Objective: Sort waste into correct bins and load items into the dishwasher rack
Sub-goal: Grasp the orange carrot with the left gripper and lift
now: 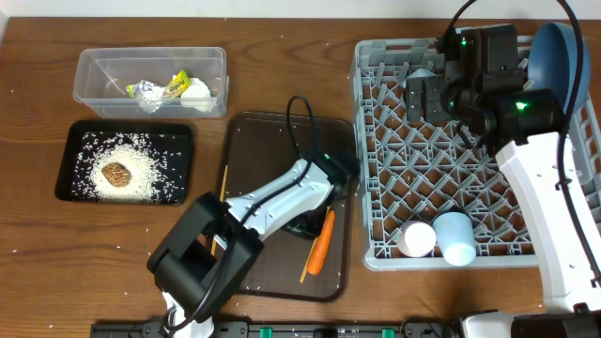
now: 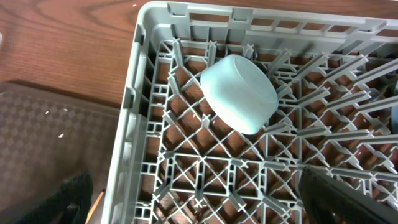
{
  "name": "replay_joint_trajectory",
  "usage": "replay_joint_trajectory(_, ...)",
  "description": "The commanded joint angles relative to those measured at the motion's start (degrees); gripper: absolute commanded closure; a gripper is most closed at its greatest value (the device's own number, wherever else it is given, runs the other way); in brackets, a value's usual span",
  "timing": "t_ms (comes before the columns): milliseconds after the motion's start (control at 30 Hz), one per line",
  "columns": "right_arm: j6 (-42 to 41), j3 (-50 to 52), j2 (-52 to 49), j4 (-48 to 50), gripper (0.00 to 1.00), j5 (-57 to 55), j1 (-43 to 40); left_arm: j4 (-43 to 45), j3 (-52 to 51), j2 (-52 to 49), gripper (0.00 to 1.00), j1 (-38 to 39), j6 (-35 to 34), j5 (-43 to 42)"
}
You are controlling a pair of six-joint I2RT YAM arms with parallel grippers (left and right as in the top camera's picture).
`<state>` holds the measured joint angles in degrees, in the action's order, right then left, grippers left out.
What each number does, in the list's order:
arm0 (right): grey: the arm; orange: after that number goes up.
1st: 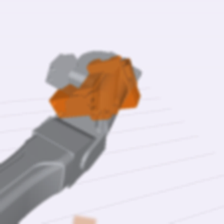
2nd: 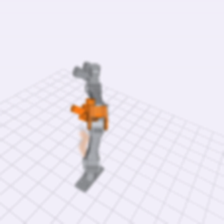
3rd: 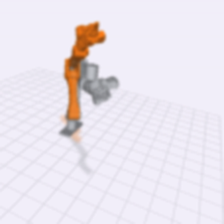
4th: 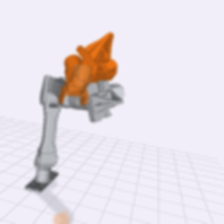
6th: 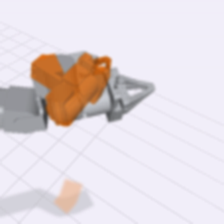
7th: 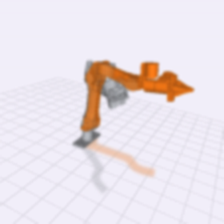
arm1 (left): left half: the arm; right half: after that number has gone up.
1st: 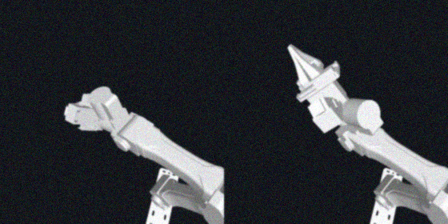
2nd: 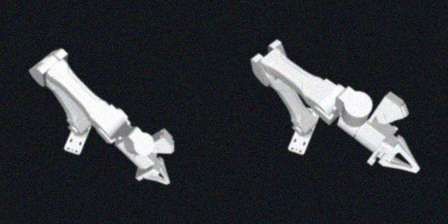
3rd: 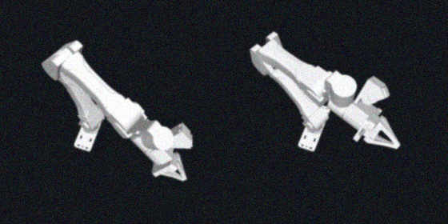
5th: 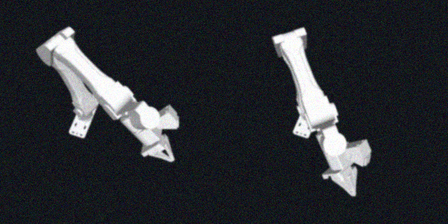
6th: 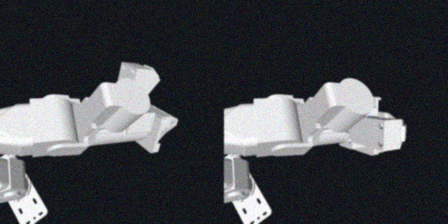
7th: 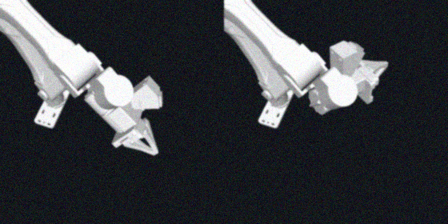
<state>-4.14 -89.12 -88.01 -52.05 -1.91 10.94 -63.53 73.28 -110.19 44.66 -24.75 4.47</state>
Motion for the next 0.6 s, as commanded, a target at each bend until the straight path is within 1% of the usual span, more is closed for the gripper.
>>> replay_joint_trajectory(0, -0.74, -0.11, 0.5, 0.13, 0.01, -0.9, -0.79, 0.26, 3.61, 2.97, 0.47, 0.2, 6.03, -2.47)
replay_joint_trajectory(67, -0.72, -0.11, 0.5, 0.17, 0.01, -0.92, -0.9, 1.55, 3.63, 4.48, 0.46, 0.72, 10.14, -7.8)
replay_joint_trajectory(167, -0.74, -0.11, 0.5, -0.07, 0.01, -0.92, -0.92, 2.34, 3.52, 4.7, 0.46, 1.99, 13.86, -13.22)
replay_joint_trajectory(567, -0.72, -0.11, 0.5, -0.94, 0.01, -0.92, -1.01, 7.76, -1.53, 3.02, 0.46, 8.2, 13.84, -14.1)
